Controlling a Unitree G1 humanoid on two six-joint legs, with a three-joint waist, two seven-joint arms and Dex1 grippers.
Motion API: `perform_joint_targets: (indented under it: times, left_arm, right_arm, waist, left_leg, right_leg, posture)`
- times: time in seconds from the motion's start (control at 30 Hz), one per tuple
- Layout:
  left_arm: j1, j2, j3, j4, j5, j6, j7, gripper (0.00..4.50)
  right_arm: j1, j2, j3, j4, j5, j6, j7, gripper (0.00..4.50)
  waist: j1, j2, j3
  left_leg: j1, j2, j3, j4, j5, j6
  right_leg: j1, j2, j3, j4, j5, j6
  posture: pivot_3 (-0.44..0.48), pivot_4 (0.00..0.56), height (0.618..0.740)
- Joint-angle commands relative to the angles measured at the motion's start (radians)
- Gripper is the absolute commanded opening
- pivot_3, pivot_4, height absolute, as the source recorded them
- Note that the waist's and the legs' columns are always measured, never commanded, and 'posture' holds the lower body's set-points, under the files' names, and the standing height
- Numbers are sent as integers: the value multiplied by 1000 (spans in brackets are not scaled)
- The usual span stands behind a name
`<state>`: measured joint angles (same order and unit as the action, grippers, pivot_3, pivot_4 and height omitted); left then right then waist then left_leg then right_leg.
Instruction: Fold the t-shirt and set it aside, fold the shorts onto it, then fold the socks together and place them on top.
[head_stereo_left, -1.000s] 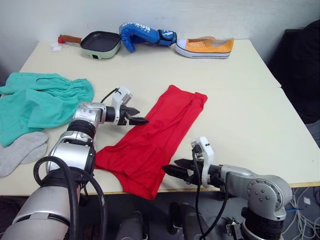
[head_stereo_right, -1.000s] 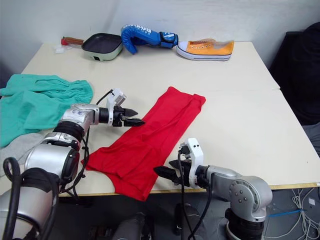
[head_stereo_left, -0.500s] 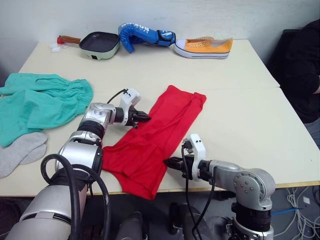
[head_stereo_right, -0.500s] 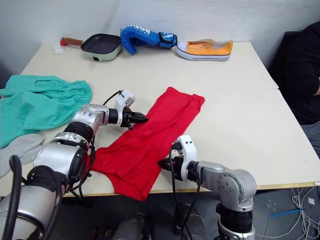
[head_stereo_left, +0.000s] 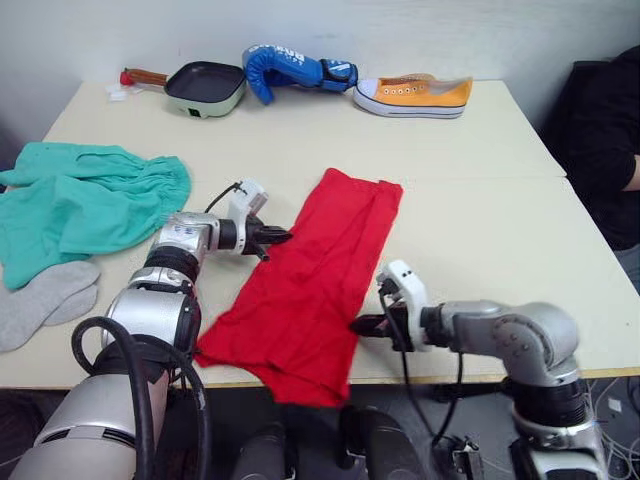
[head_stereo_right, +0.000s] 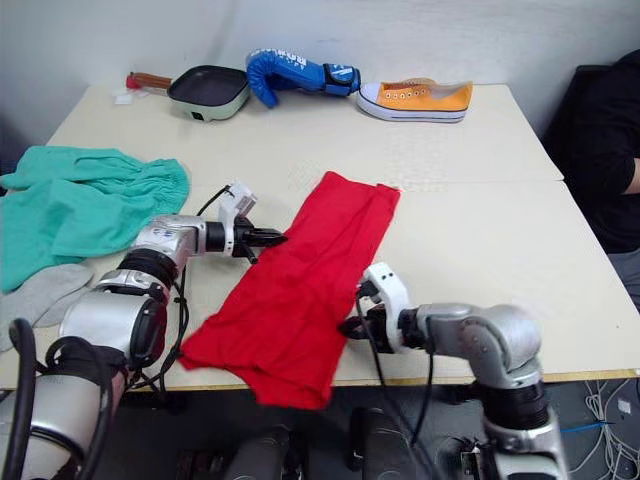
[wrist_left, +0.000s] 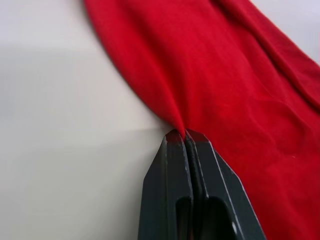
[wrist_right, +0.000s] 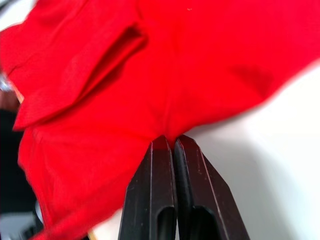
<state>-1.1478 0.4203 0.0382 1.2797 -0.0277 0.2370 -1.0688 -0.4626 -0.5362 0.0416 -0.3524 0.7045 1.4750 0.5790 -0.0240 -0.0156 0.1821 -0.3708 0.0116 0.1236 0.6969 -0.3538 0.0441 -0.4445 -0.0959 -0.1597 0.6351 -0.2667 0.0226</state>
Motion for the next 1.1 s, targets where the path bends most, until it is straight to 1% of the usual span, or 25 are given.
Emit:
perform_joint_targets:
  times: [0.03,0.1,0.17,0.23,0.3,0.4,0.47,0.57,0.67,0.77,0.8,0.87,0.93,0.97,1.0,1.03,1.1]
  left_arm:
    - [50,26,49,-137,-69,70,-42,9]
    - [135,35,76,-304,-118,167,-31,9]
    - [255,35,105,-541,-177,290,6,9]
    - [371,20,136,-760,-228,394,73,9]
    - [443,-1,148,-891,-251,451,144,9]
    - [464,-11,134,-922,-243,457,212,9]
    - [460,11,98,-906,-218,412,195,9]
    - [466,77,50,-904,-205,358,121,627]
    - [503,180,-4,-943,-195,278,-5,1604]
    - [507,267,-45,-937,-172,159,-96,2613]
    - [513,301,-49,-941,-169,104,-136,2925]
    - [550,356,-43,-959,-177,-58,-231,3576]
    - [598,388,-31,-988,-192,-248,-308,4264]
    - [615,393,-36,-1001,-184,-338,-319,4498]
    - [631,390,-43,-1013,-172,-433,-322,4500]
    - [642,385,-50,-1013,-161,-512,-324,4500]
    - [670,366,-72,-993,-149,-724,-348,4500]
  right_arm:
    - [-47,-116,80,100,-35,-106,125,0]
    - [-87,-161,129,167,-67,-180,185,0]
    - [-130,-176,159,237,-91,-231,225,0]
    - [-163,-180,185,286,-110,-269,260,0]
    - [-179,-182,205,306,-120,-294,293,0]
    - [-173,-182,212,291,-126,-322,328,0]
    - [-154,-184,195,260,-126,-344,337,0]
    - [-100,-205,154,178,-121,-379,336,0]
    - [-26,-212,45,96,-89,-395,307,700]
    - [29,-257,-16,41,-105,-446,310,1745]
    - [60,-292,-28,12,-127,-487,321,2091]
    - [134,-345,-53,-29,-180,-597,337,2819]
    - [210,-373,-85,-57,-225,-725,350,3566]
    - [255,-398,-77,-59,-289,-847,365,3873]
    - [309,-432,-57,-49,-383,-1022,387,4242]
    - [348,-455,-37,-34,-457,-1168,406,4474]
    - [404,-451,-11,25,-582,-1547,421,4474]
  waist:
    - [0,0,0]
    - [-1,0,0]
    - [-5,0,0]
    - [-7,0,0]
    - [-3,0,0]
    - [10,0,0]
    - [19,0,0]
    - [24,0,1]
    - [23,0,1]
    - [23,1,1]
    - [23,1,1]
    - [26,1,1]
    - [25,1,1]
    - [26,1,1]
    - [28,2,1]
    - [33,2,2]
    - [37,2,2]
  left_leg:
    - [0,0,0,0,0,0]
    - [0,0,0,0,0,0]
    - [0,0,0,0,0,0]
    - [1,0,1,0,0,-1]
    - [1,1,0,0,1,-1]
    - [1,1,0,2,1,-1]
    - [1,1,0,3,2,-1]
    - [1,1,0,1,1,-2]
    - [0,1,-1,0,1,-2]
    - [0,1,0,0,1,-3]
    - [0,1,0,0,1,-2]
    - [0,1,-1,0,1,-3]
    - [1,1,-1,-2,0,-3]
    - [1,1,-1,-2,0,-3]
    - [1,1,-1,-3,0,-3]
    - [1,0,0,-3,0,-3]
    - [1,0,1,-3,0,-3]
  right_leg:
    - [0,0,0,0,0,0]
    - [0,0,0,0,0,0]
    - [0,0,0,1,0,0]
    - [0,0,1,1,0,0]
    - [0,0,1,1,0,0]
    - [1,0,1,1,0,0]
    - [1,-1,1,-1,0,0]
    - [0,-1,1,-1,0,0]
    - [0,0,0,0,0,0]
    - [0,0,0,-2,0,0]
    - [1,0,0,-6,0,0]
    - [1,0,0,-7,0,0]
    - [1,0,0,-8,0,0]
    - [1,0,0,-8,0,0]
    - [1,0,0,-8,0,0]
    - [1,0,0,-8,0,0]
    - [1,0,0,-8,0,0]
  posture:
    - [0,150,740]
    - [0,150,740]
    - [0,150,740]
    - [0,150,740]
    - [0,150,740]
    - [0,150,740]
    - [0,150,740]
    - [0,150,740]
    - [0,150,740]
    - [0,150,740]
    - [0,150,740]
    - [0,150,740]
    - [0,150,740]
    - [0,150,740]
    - [0,150,740]
    - [0,150,740]
    - [0,150,740]
